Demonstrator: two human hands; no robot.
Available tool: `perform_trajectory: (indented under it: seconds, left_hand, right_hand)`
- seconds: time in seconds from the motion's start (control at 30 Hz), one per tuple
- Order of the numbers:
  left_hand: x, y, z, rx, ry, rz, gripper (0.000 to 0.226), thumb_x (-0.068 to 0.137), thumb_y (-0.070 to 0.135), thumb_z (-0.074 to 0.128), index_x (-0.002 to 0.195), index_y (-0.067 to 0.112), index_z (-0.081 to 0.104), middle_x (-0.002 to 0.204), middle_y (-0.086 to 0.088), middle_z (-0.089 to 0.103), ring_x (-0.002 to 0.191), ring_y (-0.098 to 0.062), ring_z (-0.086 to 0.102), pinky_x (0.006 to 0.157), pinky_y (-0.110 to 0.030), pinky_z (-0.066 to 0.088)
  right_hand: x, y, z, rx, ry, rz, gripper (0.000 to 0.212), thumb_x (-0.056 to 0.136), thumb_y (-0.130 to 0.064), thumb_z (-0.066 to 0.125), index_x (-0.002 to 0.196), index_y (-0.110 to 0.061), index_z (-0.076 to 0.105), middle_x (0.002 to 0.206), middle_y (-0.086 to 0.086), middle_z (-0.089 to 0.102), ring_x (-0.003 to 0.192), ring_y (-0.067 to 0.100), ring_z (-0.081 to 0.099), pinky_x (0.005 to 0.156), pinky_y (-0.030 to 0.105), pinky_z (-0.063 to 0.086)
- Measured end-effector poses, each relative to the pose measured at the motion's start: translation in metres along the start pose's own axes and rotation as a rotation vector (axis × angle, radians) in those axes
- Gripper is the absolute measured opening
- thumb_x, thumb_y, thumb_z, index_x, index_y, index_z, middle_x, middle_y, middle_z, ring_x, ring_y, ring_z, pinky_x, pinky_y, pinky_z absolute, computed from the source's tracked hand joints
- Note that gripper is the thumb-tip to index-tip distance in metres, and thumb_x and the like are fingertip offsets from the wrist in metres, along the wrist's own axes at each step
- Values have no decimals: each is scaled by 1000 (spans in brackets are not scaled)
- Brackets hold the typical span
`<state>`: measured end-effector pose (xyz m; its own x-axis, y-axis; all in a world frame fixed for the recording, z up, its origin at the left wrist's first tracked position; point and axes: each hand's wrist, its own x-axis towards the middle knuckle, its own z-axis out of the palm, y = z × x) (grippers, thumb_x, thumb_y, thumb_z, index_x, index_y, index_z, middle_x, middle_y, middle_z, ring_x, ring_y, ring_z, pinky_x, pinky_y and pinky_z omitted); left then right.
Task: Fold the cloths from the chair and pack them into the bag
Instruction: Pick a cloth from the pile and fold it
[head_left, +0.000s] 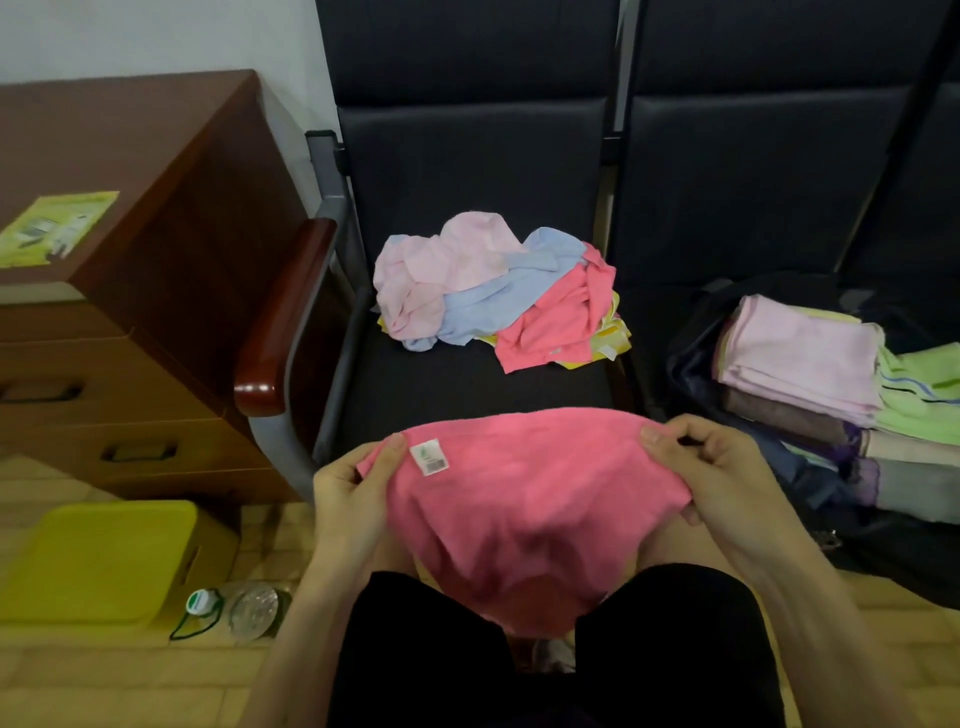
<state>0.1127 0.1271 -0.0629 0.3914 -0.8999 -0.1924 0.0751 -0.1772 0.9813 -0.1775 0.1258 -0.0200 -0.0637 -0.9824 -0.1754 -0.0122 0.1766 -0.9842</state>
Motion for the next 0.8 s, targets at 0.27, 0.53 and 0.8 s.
perform_trajectory:
  seconds: [0.27, 0.53, 0.8]
  left_hand:
    - [-31, 16, 38, -86, -153, 34, 22, 85, 28, 68, 82, 9, 79, 81, -24, 70, 77, -23, 61, 72, -39, 48]
    - [-52, 23, 63, 28, -323, 169, 19, 93, 14, 64, 82, 15, 80, 77, -9, 76, 73, -18, 69, 65, -30, 52]
    - [-56, 23, 63, 108, -456, 215, 15, 93, 23, 66, 93, 15, 79, 84, -5, 76, 81, -25, 71, 73, -33, 56]
  right_hand:
    - [-8, 1, 43, 97, -87, 65, 24, 94, -15, 62, 72, -6, 59, 51, 17, 54, 37, 18, 44, 42, 22, 36]
    - [-16, -7, 60, 39, -198, 84, 21, 97, -18, 59, 80, -8, 61, 54, 17, 61, 38, 18, 53, 36, 17, 35]
    - [-17, -1, 65, -57, -199, 86, 22, 100, -20, 55, 86, -4, 58, 62, 18, 68, 53, 27, 63, 43, 27, 39]
